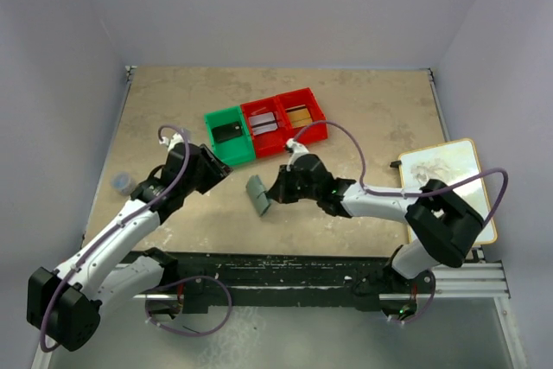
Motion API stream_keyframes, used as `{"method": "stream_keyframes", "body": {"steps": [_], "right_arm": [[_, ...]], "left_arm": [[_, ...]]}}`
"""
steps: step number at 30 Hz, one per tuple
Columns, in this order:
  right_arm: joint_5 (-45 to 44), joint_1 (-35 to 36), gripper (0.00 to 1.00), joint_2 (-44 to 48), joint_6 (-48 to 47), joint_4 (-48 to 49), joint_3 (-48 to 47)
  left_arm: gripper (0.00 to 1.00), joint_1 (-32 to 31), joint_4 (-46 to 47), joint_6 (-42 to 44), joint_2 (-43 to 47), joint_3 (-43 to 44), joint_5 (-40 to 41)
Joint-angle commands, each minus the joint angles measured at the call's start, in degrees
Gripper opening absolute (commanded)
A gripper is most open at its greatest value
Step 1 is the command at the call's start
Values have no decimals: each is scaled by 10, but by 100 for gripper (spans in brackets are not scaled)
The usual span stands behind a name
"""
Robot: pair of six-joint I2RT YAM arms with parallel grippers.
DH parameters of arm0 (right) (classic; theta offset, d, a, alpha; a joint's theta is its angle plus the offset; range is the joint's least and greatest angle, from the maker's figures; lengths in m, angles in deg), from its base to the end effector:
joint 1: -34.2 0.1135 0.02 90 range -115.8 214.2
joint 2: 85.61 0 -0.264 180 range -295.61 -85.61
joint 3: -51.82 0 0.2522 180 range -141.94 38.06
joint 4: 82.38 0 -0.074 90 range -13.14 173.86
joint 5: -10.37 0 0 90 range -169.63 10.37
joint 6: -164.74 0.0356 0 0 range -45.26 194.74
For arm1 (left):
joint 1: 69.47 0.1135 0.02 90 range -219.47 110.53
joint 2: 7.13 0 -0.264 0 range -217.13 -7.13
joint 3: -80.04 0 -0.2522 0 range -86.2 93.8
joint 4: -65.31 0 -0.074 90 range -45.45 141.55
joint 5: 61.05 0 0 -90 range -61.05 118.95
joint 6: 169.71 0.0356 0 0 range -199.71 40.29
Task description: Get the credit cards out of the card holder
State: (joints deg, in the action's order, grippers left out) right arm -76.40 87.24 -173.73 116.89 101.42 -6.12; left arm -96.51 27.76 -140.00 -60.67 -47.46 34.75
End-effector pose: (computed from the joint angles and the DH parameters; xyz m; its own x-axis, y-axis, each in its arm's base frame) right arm 0.1953 0.2629 0.2019 -0.7538 0.1126 -0.6474 -0.4347 0.6534 0.6198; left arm 0.1805 -0.0881 0.2530 -0.6071 -0.6603 -0.4421 -0.2932 0.7033 -0.6476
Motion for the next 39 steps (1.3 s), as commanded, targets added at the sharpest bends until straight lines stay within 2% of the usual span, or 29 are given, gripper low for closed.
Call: {"method": "stream_keyframes", "body": {"steps": [1, 3, 7, 12, 15, 17, 22, 32, 39], "right_arm": [[95, -58, 3, 40, 94, 111, 98], [101, -70, 6, 56, 110, 147, 140], [93, -80, 6, 56, 121, 106, 153], [62, -80, 22, 65, 114, 42, 137], [11, -80, 30, 82, 101, -23, 114], [-34, -80, 31, 86, 81, -63, 87], [-41, -68, 32, 73, 26, -108, 22], [-124, 15, 32, -4, -42, -176, -77], [-37, 7, 34, 0, -162, -152, -82]], "left_arm": [[46, 0, 3, 23, -5, 22, 14], [46, 0, 15, 24, -13, 14, -1], [47, 0, 37, 26, -28, 5, -24], [47, 0, 63, 40, -50, 2, -51], [45, -1, 69, 48, -73, -1, -61], [45, 0, 62, 53, -94, -1, -62], [42, 0, 90, 55, -129, -21, -89], [42, 0, 117, 51, -161, -45, -114], [43, 0, 128, 65, -182, -55, -142]]}}
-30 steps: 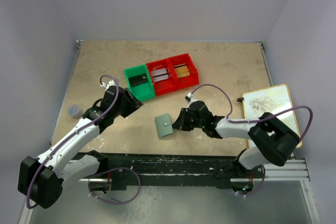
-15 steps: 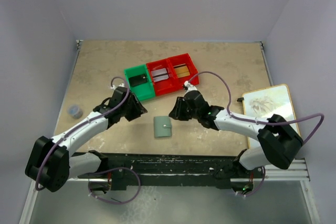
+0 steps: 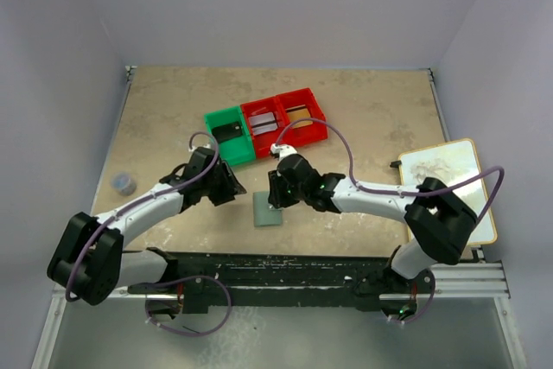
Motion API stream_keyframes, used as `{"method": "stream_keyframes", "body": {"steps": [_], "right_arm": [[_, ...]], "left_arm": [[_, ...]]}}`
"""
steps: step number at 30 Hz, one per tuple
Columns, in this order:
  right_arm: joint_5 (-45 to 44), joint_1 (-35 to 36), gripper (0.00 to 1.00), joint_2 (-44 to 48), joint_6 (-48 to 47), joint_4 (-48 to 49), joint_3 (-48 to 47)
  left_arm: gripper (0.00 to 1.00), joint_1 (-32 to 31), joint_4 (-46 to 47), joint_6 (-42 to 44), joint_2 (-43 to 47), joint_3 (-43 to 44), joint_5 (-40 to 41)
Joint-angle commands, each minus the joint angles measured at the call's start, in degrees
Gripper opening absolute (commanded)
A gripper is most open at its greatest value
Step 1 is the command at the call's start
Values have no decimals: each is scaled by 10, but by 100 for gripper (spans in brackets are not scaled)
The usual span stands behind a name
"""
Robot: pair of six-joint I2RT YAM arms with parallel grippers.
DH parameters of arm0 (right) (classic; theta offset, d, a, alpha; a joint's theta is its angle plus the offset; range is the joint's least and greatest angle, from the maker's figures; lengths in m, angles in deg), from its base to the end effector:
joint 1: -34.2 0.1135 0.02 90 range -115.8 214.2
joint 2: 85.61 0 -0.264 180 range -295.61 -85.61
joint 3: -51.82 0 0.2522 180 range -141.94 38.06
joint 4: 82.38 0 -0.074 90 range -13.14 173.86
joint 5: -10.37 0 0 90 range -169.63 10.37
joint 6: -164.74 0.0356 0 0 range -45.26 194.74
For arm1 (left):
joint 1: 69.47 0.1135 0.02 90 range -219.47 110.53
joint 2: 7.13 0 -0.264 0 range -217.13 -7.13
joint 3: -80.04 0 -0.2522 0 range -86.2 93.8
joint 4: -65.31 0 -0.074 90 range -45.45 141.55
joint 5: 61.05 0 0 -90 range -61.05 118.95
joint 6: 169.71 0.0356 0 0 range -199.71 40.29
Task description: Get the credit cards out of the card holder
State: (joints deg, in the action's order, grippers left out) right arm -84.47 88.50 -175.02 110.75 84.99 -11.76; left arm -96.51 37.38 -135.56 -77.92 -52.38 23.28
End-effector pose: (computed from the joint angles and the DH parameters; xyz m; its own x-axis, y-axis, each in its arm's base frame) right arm 0.1950 0.2662 0.1995 -0.7467 -0.0352 -0.6643 -0.4100 0.8107 0.4179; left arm 0.2064 -0.1093 0.1782 -0.8094 -0.5115 -0.2885 -0.2890 0.7747 -0.5624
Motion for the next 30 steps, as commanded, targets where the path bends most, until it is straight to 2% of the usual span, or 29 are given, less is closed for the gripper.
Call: {"method": "stream_keyframes", "body": {"steps": [1, 3, 5, 6, 8, 11, 12, 14, 21, 26, 30], "right_arm": [[80, -6, 34, 15, -135, 33, -18], [137, -13, 35, 18, -208, 50, -1], [141, -28, 36, 24, -237, 49, 8], [171, -36, 38, 34, -272, 64, 21], [215, -40, 48, 58, -329, 106, 56], [203, -44, 56, 81, -378, 141, 90], [226, -51, 57, 84, -397, 158, 99], [268, -55, 57, 90, -462, 181, 116], [295, -58, 50, 65, -604, 212, 118], [332, -59, 50, 4, -642, 173, 75], [338, -59, 50, -18, -633, 175, 71]], "left_arm": [[44, 0, 35, 27, -16, -6, -36], [45, -1, 37, 36, -31, -4, -53], [46, -1, 47, 36, -37, -6, -61], [46, -1, 53, 34, -37, -9, -63], [48, -3, 61, 34, -39, -13, -66], [48, -6, 67, 39, -56, -13, -81], [48, -8, 66, 41, -62, -12, -83], [48, -13, 67, 41, -71, -17, -81], [48, -26, 77, 29, -74, -25, -77], [48, -35, 76, 27, -74, -8, -71], [48, -43, 57, 34, -81, 8, -51]]}}
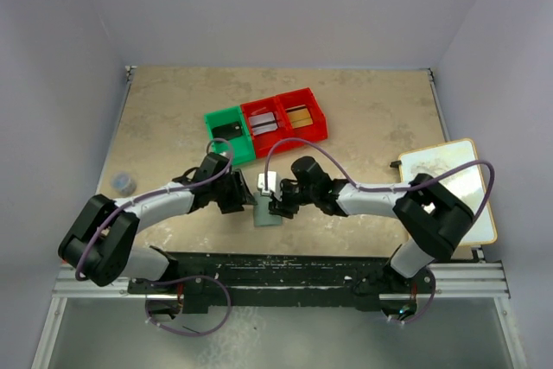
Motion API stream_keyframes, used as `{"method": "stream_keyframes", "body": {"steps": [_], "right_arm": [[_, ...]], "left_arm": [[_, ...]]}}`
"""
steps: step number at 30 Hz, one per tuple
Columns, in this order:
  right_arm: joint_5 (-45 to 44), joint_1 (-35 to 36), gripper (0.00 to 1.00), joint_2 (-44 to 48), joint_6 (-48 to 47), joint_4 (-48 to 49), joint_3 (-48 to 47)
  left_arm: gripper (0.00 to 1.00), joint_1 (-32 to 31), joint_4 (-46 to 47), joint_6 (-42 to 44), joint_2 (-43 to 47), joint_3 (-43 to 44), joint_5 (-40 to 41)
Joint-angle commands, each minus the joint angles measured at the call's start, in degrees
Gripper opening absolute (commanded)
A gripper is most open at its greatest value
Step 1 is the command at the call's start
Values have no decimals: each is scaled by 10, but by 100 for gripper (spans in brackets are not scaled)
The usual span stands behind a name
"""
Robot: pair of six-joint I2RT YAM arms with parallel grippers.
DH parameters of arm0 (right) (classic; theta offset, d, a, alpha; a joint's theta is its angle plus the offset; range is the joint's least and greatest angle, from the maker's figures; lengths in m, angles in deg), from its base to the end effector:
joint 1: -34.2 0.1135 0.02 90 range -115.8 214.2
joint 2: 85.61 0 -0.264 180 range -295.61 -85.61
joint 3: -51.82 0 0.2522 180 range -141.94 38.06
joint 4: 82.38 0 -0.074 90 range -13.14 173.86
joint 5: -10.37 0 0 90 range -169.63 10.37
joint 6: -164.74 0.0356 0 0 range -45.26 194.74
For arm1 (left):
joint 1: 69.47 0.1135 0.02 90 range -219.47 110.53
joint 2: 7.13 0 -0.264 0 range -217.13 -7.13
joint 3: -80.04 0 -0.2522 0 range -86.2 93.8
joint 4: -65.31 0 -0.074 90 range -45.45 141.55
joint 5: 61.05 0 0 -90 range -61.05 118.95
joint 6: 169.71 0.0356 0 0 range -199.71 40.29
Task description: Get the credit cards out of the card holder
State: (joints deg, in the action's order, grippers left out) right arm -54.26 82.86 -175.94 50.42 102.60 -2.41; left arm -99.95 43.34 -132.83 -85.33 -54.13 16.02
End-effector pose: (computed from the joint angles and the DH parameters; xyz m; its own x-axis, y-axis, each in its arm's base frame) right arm 0.1974 0.2475 0.1740 0.0681 -0.4860 -0.8713 -0.9796 0.1331 -0.1508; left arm 0.2049 -0.1298 0.1486 -0.9056 -0.3716 -0.2044 -0.1959 0.7940 -0.5754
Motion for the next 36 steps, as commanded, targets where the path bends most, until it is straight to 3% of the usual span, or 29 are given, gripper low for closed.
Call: {"method": "stream_keyframes", "body": {"steps": [1, 15, 18, 21, 27, 36], "right_arm": [[35, -2, 51, -9, -26, 0, -18], [1, -2, 42, -37, 64, -31, -45], [-8, -2, 37, -34, 87, -12, -30], [-28, -2, 23, -32, 108, -6, -27], [-34, -2, 38, 0, 130, 32, 11], [-78, -1, 50, 13, 162, 40, 19]], "left_arm": [[48, -10, -9, 9, -7, 27, 30], [48, -37, -71, 37, -3, 59, 95], [48, -37, -76, 39, -1, 64, 102], [48, -38, -71, 37, -1, 64, 97], [48, -51, -54, 41, -1, 67, 88], [48, -84, -90, 58, -29, 108, 151]]}}
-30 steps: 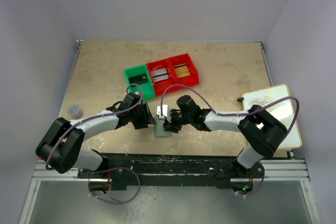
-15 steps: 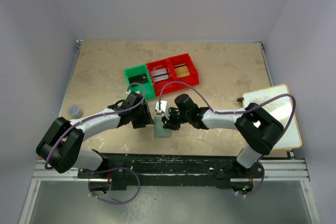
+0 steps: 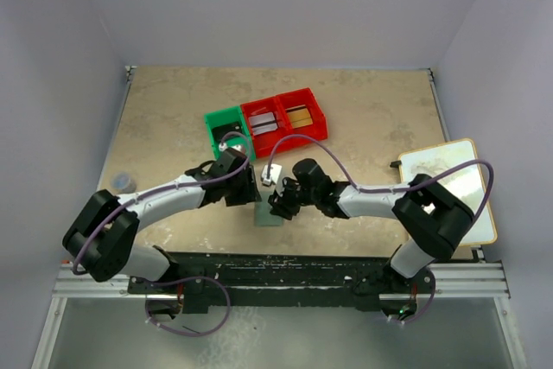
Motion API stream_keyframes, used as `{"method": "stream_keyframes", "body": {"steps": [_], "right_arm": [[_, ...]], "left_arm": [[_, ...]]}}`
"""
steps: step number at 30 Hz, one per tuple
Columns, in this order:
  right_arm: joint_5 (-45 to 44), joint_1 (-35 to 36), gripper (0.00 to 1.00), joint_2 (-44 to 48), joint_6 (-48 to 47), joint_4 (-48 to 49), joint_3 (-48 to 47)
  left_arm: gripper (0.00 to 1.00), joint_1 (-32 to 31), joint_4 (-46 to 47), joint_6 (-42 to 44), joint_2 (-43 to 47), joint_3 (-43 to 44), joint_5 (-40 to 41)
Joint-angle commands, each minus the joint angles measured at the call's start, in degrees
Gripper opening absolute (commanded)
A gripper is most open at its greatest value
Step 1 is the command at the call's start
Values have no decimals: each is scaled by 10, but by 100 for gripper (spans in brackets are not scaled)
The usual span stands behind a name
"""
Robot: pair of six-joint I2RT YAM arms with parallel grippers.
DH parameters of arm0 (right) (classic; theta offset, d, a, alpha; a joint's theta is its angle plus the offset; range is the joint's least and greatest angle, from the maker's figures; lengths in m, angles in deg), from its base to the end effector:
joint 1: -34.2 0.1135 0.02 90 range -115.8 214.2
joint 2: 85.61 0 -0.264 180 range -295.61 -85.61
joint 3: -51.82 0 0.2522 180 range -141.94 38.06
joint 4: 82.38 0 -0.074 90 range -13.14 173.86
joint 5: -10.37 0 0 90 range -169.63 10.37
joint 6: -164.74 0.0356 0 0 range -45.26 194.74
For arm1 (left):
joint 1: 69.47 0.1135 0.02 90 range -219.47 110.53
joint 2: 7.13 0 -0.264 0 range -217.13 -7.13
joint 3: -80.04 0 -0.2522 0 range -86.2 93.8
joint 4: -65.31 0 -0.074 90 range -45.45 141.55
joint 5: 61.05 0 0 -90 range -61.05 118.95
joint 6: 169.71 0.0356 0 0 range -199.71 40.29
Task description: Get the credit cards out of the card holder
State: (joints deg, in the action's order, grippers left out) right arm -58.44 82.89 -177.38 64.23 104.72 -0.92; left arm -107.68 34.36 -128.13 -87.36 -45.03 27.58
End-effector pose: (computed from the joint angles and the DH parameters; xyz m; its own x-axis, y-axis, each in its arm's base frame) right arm 0.1983 0.2451 0.1619 -0.1786 -0.4608 -0.8693 -0.9514 0.3061 0.0332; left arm 0.2070 -0.1640 0.1748 -0.9040 -0.2401 -0.3538 -0.0714 0.9006 -0.4288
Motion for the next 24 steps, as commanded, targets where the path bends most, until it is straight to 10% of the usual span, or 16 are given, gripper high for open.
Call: {"method": "stream_keyframes", "body": {"steps": [1, 24], "right_arm": [[-40, -1, 50, 27, 28, 18, 4], [-114, 87, 49, 17, 95, 90, 68]], "left_arm": [[48, -9, 1, 10, -15, 16, 40], [46, -17, 25, -6, -33, -1, 34]]}}
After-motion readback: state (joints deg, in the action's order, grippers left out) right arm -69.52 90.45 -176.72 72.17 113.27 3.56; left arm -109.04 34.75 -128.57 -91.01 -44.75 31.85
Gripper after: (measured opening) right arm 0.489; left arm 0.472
